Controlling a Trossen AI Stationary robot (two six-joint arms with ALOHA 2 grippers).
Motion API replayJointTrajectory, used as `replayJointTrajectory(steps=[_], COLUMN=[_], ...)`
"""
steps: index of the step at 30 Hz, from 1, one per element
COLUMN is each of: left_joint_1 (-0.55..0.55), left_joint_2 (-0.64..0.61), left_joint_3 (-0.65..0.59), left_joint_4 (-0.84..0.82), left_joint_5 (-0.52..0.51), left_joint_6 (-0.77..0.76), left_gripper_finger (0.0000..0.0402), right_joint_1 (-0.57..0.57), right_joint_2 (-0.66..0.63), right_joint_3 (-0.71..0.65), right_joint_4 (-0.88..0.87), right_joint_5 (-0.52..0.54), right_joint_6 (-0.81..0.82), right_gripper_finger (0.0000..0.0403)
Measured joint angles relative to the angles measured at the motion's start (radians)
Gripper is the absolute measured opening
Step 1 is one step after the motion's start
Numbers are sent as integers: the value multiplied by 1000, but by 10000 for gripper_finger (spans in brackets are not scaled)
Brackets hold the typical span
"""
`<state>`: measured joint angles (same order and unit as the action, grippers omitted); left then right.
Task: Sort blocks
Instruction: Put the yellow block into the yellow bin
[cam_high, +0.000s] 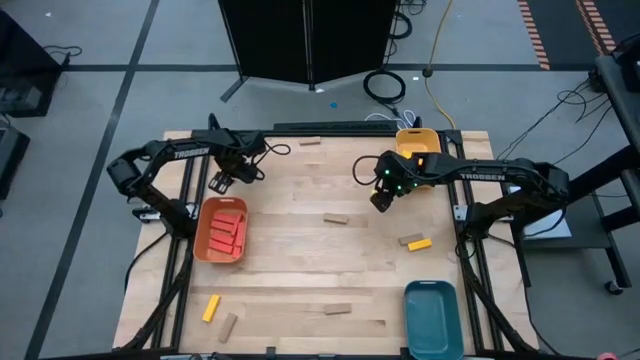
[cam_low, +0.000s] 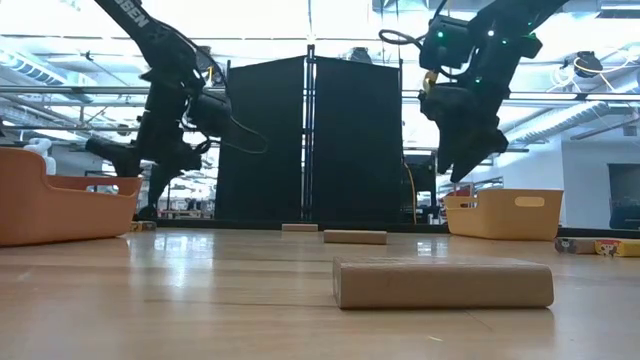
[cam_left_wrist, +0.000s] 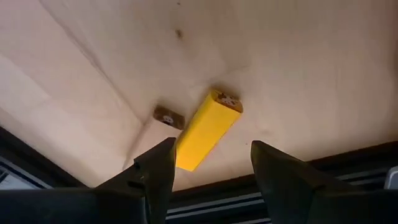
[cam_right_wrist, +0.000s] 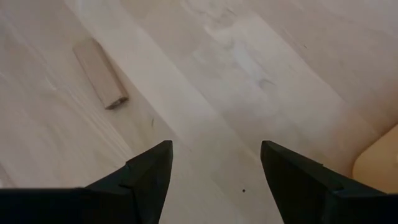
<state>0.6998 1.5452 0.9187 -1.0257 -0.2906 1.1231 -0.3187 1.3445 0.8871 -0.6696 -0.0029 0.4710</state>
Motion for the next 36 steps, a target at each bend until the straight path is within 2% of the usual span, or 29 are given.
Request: replayJointTrajectory(steps=[7,12,19,36], left_joint_1=[16,17,16,16], left_joint_2=[0,0,0,0], left_joint_3=[-78,-128,-138,-138], left_joint_4=[-67,29,96,96], left_joint_5=[-17,-97,-85,-34], left_joint_6=[-65,-70,-67,-40], left_gripper_finger=[205,205,205,205], right_joint_1=[0,0,0,0], right_joint_2=[0,0,0,0], right_joint_3=[0,0,0,0], right_joint_4=[-23,12,16,15], right_joint_5=[2,4,3,3], right_joint_6=[-60,-90,-123,-140], right_gripper_finger=[238,238,238,238])
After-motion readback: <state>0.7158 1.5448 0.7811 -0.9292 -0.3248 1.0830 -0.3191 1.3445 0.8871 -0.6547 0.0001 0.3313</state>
